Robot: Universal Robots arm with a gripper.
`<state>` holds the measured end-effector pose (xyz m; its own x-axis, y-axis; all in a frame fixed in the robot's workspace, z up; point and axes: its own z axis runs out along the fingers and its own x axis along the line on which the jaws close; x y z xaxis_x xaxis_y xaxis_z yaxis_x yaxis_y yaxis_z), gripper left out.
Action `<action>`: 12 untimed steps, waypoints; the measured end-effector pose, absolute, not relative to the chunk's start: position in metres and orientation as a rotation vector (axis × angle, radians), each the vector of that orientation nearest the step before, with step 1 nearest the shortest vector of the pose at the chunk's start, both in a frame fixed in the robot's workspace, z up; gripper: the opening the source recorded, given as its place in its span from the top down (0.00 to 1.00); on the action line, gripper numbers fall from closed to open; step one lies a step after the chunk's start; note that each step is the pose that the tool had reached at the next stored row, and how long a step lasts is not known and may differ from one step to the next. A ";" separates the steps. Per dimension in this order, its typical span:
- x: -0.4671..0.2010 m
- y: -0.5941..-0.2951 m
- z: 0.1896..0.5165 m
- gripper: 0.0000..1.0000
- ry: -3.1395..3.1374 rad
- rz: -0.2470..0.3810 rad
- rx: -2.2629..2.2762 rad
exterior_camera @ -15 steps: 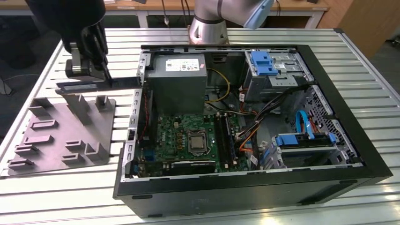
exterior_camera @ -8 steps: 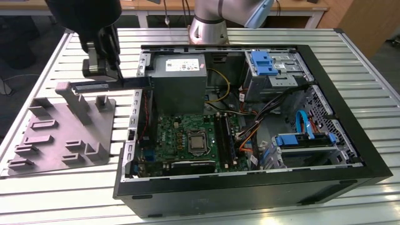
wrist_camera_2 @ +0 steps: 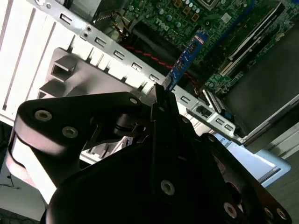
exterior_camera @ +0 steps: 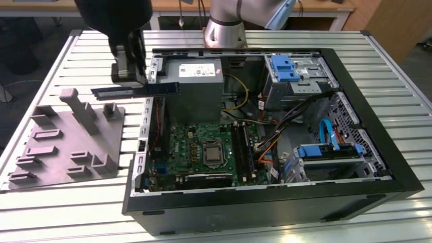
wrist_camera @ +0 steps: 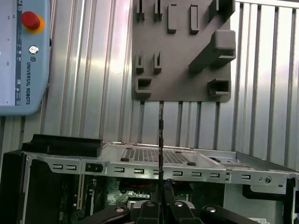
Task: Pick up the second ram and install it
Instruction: 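Pick up the second ram and move it above second insertion slot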
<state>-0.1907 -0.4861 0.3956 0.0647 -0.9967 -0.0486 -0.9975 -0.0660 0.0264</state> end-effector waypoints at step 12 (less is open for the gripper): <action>-0.157 -0.486 0.395 0.86 2.137 0.084 -2.282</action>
